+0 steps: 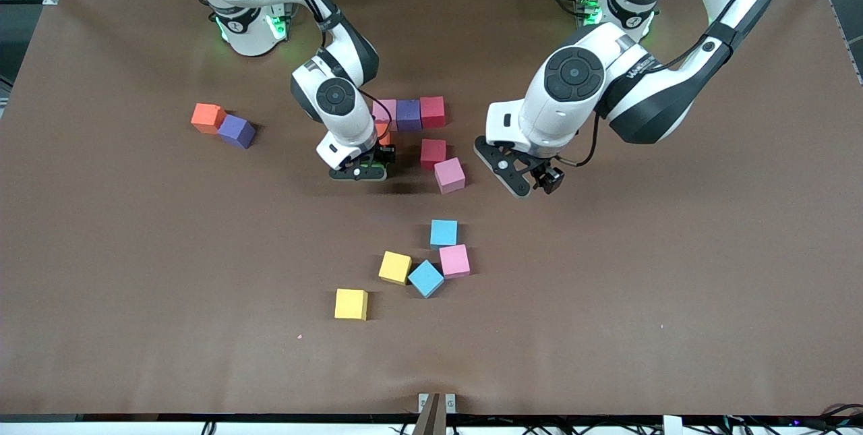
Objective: Arrange 11 blocks into digit 3
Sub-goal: 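Carry the green cube beside the orange cube with the right gripper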
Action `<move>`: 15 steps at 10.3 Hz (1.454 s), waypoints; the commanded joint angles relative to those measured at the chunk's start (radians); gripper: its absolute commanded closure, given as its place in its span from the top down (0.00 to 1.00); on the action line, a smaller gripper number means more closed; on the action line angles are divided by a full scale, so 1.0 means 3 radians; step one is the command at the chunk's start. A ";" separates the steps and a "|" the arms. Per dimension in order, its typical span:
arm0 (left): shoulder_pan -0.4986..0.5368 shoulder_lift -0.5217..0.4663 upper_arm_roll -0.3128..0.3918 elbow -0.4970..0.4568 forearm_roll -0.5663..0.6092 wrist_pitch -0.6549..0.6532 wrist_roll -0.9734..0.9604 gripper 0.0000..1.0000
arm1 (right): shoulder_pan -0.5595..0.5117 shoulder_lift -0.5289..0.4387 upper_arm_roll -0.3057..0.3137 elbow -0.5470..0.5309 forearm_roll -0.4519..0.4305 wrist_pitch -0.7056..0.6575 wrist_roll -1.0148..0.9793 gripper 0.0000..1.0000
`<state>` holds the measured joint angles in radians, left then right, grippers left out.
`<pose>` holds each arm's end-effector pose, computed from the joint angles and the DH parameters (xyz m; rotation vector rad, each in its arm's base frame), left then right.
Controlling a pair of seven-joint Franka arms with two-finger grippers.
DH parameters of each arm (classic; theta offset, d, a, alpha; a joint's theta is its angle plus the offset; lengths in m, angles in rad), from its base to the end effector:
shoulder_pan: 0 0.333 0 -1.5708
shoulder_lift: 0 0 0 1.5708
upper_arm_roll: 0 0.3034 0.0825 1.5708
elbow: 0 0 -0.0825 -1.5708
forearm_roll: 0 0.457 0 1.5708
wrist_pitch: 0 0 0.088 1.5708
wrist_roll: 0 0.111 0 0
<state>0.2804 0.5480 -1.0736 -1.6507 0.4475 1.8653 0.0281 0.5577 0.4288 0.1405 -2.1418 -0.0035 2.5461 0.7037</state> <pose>0.5699 -0.4175 0.3825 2.7895 -1.3604 -0.0727 0.4595 0.3916 0.1242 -3.1104 0.0226 0.0808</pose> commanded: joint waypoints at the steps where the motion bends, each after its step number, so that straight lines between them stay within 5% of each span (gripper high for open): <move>1: -0.0127 0.0009 0.0061 0.0062 -0.0019 -0.0041 -0.0032 1.00 | 0.0053 -0.0059 0.0012 -0.0152 -0.0004 0.0006 0.0083 0.00; 5: -0.0147 0.0019 0.0076 0.0062 -0.0019 -0.0036 -0.0032 1.00 | 0.0058 -0.0069 0.0017 -0.0162 -0.0004 -0.0075 0.0078 0.06; 6: -0.0147 0.0019 0.0076 0.0062 -0.0019 -0.0036 -0.0043 1.00 | 0.0058 -0.0074 0.0017 -0.0157 -0.0004 -0.0091 0.0078 0.26; 7: -0.0142 0.0019 0.0076 0.0062 -0.0014 -0.0036 -0.0053 1.00 | 0.0058 -0.0074 0.0017 -0.0157 -0.0004 -0.0111 0.0078 0.80; 8: -0.0147 0.0019 0.0076 0.0062 -0.0019 -0.0036 -0.0053 1.00 | 0.0058 -0.0079 0.0017 -0.0152 -0.0004 -0.0117 0.0078 1.00; 15: -0.0188 0.0055 0.0117 0.0113 -0.0014 -0.0036 -0.0048 1.00 | -0.0094 -0.0115 0.0012 0.0363 -0.0004 -0.0643 0.0022 1.00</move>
<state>0.2455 0.5521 -1.0558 -1.6454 0.4475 1.8660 0.0269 0.5556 0.4164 0.1375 -2.0665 -0.0031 2.4065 0.7055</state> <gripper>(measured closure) 0.000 0.000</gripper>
